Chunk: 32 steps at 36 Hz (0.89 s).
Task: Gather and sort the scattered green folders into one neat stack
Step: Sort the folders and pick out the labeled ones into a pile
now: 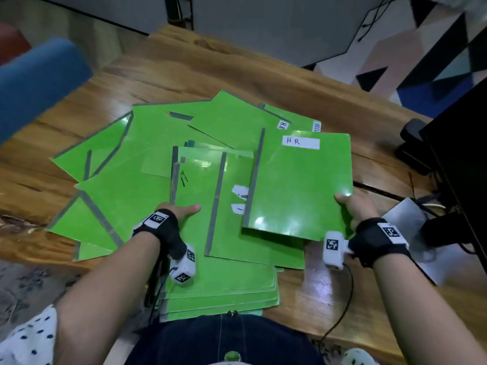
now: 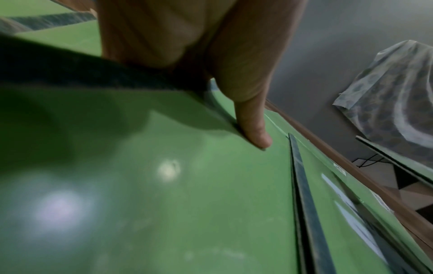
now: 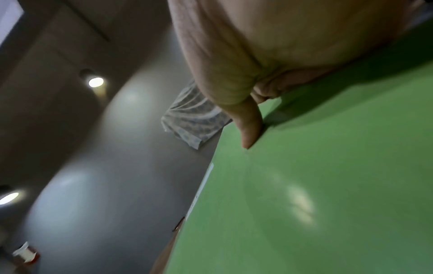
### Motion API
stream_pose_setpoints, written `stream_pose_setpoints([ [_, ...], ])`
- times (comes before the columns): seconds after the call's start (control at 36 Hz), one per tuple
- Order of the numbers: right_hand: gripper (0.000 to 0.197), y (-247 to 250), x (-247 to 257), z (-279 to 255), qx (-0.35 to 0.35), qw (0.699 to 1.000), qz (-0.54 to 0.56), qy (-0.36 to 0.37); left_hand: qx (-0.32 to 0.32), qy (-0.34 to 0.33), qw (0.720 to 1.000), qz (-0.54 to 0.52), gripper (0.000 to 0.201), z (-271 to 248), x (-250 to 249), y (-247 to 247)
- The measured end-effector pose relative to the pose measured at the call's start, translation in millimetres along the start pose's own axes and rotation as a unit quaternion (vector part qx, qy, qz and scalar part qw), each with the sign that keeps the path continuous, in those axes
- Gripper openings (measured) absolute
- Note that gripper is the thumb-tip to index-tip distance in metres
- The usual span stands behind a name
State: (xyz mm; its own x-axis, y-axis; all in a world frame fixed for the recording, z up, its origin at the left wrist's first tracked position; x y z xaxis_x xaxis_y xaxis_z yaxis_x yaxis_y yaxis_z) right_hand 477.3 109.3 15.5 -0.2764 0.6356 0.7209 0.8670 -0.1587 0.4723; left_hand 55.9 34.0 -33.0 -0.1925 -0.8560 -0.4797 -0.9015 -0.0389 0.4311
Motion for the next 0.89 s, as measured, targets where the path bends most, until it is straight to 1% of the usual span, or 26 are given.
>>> stream_pose_setpoints([
  [0.06,0.006,-9,-3,1,0.016,0.999,-0.046,-0.025,0.000,0.002,1.000,-0.004,0.098,1,1,0],
  [0.11,0.003,-27,-11,0,0.047,0.993,-0.104,-0.043,-0.001,0.002,1.000,-0.007,0.098,2,1,-1],
  [0.17,0.025,-48,-22,-8,0.078,0.973,-0.212,-0.047,-0.002,0.002,1.000,-0.008,0.098,2,2,-1],
  [0.19,0.035,-56,-27,-11,0.072,0.962,-0.261,-0.044,-0.003,0.002,1.000,-0.009,0.099,2,2,-1],
  [0.25,0.047,-69,-38,-18,0.084,0.958,-0.266,-0.066,-0.004,0.002,1.000,-0.011,0.099,2,2,-1],
  [0.33,0.054,-80,-43,-23,0.078,0.968,-0.222,-0.084,-0.001,-0.002,1.000,-0.003,0.097,1,2,-1],
  [0.36,0.055,-83,-42,-23,0.082,0.968,-0.223,-0.083,0.000,-0.002,1.000,0.002,0.096,1,1,-1],
  [0.39,0.056,-84,-39,-25,0.083,0.966,-0.229,-0.084,0.002,-0.003,1.000,0.007,0.095,0,1,-1],
  [0.44,0.050,-84,-34,-21,0.079,0.967,-0.234,-0.069,0.007,-0.006,1.000,0.014,0.096,0,1,-1],
  [0.5,0.046,-82,-31,-13,0.087,0.973,-0.209,-0.053,0.011,-0.010,1.000,0.020,0.098,1,1,0],
  [0.53,0.049,-80,-30,-10,0.100,0.970,-0.214,-0.047,0.013,-0.013,1.000,0.024,0.098,0,1,1],
  [0.61,0.064,-73,-23,-24,0.155,0.947,-0.279,-0.035,0.015,-0.019,0.999,0.039,0.097,-1,0,2],
  [0.64,0.065,-70,-21,-29,0.166,0.942,-0.290,-0.031,0.014,-0.023,0.999,0.040,0.097,-1,0,2],
  [0.69,0.062,-67,-23,-37,0.183,0.931,-0.314,-0.022,0.016,-0.029,0.998,0.044,0.102,1,-1,3],
  [0.75,0.064,-69,-30,-44,0.185,0.921,-0.344,-0.013,0.023,-0.032,0.998,0.051,0.112,5,1,3],
  [0.81,0.060,-77,-41,-50,0.193,0.916,-0.353,-0.008,0.027,-0.035,0.998,0.054,0.122,6,2,4],
  [0.83,0.053,-83,-47,-53,0.199,0.917,-0.346,-0.006,0.028,-0.037,0.997,0.059,0.129,5,2,4],
  [0.89,0.031,-94,-55,-61,0.198,0.925,-0.323,0.006,0.036,-0.038,0.996,0.072,0.147,4,2,4],
])
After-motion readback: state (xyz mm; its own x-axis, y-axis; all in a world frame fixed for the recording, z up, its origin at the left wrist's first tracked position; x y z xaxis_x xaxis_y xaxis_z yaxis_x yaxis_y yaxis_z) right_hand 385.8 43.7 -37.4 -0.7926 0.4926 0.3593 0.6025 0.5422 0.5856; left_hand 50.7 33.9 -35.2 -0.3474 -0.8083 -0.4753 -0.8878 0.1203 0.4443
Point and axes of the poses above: each hand's wrist, its own z-axis towards the middle knuckle, its own y-axis out of the back of the hand, x = y × z, the point moved 5 cm from there along z, towards the middle knuckle, and after that the axes turned 8 degrees about -z, right-handed, at the moved point
